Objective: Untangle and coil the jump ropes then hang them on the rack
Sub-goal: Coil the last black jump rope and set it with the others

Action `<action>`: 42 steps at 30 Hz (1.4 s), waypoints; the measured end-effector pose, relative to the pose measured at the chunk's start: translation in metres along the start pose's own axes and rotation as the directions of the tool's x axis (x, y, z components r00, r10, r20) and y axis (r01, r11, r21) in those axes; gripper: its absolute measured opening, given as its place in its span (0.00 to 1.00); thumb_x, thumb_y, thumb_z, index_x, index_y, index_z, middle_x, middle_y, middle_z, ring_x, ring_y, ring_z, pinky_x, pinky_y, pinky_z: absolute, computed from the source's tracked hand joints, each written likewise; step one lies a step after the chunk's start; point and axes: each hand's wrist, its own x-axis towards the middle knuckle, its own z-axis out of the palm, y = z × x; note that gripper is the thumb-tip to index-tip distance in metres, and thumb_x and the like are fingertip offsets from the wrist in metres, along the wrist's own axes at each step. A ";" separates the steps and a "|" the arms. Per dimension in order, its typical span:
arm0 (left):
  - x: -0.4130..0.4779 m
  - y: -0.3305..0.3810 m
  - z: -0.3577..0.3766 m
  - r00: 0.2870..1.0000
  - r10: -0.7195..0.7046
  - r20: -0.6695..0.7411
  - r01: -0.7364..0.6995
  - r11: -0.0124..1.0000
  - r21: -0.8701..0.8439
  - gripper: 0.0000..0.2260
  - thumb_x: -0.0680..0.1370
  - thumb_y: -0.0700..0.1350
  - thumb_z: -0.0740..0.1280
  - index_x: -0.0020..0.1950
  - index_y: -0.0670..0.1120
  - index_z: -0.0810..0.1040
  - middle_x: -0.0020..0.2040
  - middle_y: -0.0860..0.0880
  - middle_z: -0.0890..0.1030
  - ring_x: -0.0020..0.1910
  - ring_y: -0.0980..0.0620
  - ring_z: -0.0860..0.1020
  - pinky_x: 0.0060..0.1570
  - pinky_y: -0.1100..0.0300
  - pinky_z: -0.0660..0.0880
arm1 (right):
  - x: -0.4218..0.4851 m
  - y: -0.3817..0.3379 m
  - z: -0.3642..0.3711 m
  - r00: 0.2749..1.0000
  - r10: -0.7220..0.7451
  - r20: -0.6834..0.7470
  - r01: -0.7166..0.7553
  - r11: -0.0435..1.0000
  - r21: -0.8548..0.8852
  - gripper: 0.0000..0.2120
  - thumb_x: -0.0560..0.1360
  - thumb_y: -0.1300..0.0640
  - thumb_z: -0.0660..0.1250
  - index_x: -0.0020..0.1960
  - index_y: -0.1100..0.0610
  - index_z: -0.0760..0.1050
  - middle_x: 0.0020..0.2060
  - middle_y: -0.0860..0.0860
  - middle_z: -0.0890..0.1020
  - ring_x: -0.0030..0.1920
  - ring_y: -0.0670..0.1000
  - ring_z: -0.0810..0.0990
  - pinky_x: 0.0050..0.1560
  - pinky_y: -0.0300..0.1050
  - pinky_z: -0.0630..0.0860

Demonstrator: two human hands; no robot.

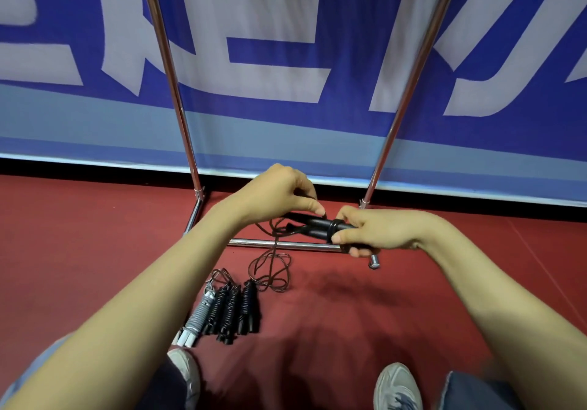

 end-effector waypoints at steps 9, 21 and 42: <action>-0.005 0.009 0.031 0.977 -0.101 -0.190 0.051 0.967 -0.250 0.05 0.82 0.45 0.60 0.53 0.50 0.76 0.36 0.48 0.80 0.29 0.54 0.73 0.31 0.66 0.69 | 0.011 -0.003 -0.004 0.873 -0.065 -0.484 0.188 0.960 0.210 0.07 0.81 0.54 0.60 0.59 0.47 0.67 0.37 0.50 0.78 0.38 0.49 0.75 0.42 0.45 0.71; -0.005 -0.005 0.023 0.969 -0.233 0.076 0.243 0.956 -0.167 0.09 0.81 0.46 0.63 0.45 0.45 0.78 0.35 0.48 0.83 0.24 0.57 0.75 0.31 0.67 0.71 | 0.003 0.000 -0.017 0.966 0.065 -0.250 -0.101 0.986 -0.133 0.05 0.80 0.57 0.60 0.56 0.52 0.71 0.37 0.50 0.78 0.36 0.48 0.74 0.40 0.42 0.70; 0.010 -0.001 0.039 0.946 -0.307 -0.100 0.134 0.654 -0.744 0.05 0.78 0.41 0.68 0.42 0.45 0.76 0.33 0.51 0.79 0.26 0.57 0.74 0.32 0.63 0.69 | 0.005 -0.017 -0.007 0.753 -0.074 -0.654 0.291 0.929 0.230 0.08 0.81 0.54 0.59 0.59 0.50 0.62 0.37 0.51 0.79 0.34 0.49 0.73 0.37 0.42 0.69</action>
